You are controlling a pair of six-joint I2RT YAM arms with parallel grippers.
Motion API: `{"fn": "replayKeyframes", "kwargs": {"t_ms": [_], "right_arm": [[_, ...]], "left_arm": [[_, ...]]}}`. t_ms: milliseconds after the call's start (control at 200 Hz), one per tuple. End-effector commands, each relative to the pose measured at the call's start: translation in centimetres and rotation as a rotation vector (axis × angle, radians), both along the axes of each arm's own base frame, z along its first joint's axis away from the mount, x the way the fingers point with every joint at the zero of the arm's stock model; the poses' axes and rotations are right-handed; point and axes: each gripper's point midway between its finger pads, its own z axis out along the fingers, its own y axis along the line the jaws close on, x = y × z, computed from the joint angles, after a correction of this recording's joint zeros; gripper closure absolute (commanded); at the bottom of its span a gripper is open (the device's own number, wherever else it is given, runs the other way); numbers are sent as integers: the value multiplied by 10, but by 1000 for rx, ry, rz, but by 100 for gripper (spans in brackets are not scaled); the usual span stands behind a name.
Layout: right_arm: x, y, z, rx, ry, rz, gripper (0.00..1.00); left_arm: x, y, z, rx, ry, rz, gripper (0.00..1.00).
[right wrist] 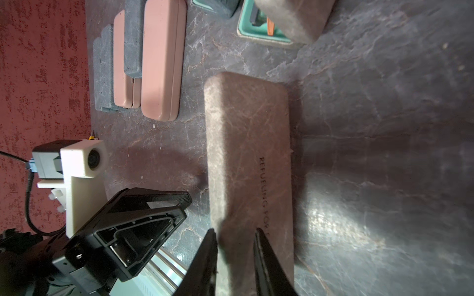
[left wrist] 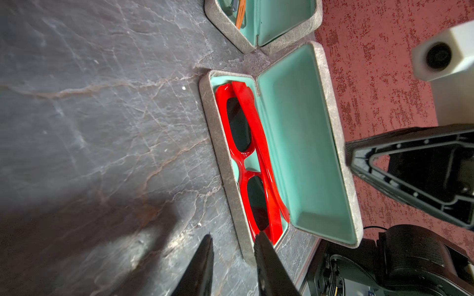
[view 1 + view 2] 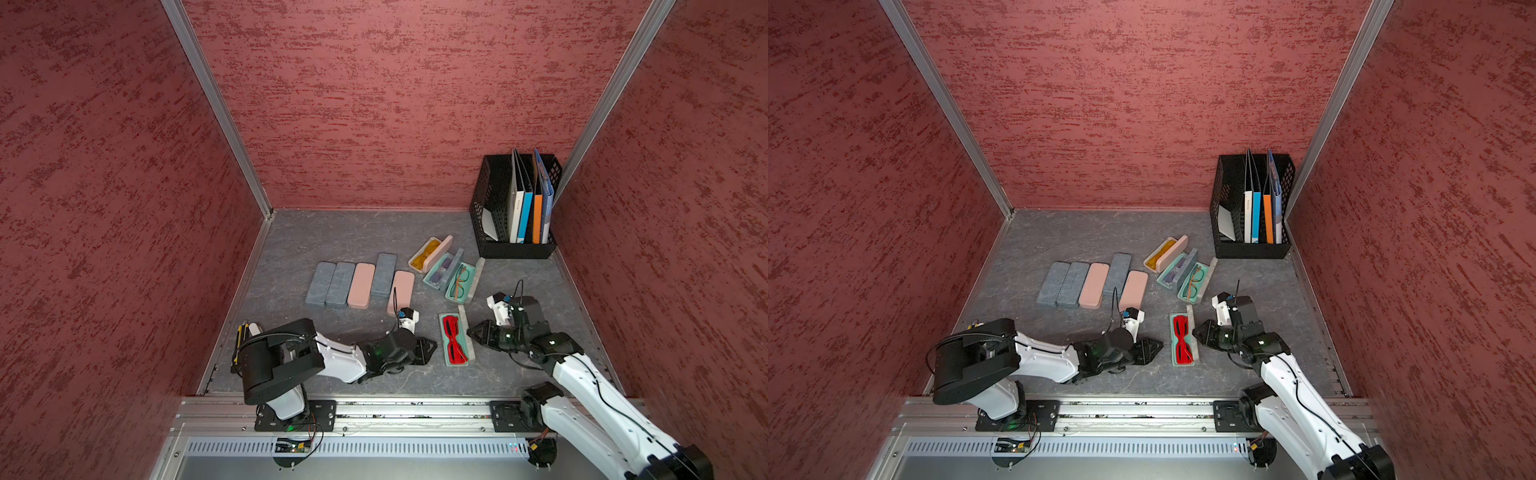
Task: Close the glasses case
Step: Close the glasses case at the center of the board.
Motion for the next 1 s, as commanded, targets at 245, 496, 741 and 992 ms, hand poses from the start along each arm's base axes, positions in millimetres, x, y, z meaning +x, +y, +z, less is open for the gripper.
{"fn": "replayKeyframes", "kwargs": {"t_ms": [245,496,741,992], "right_arm": [[4,5,0,35,-33,16,79],[4,7,-1,42,-31,28,80],[4,7,-3,40,-23,32,79],[4,8,-5,42,-16,38,79]], "left_arm": [[2,-14,-2,5,-2,-19,73],[5,-18,-10,7,9,-23,75],[5,-22,-15,9,18,-31,76],[5,-25,-16,8,18,-39,76]]}}
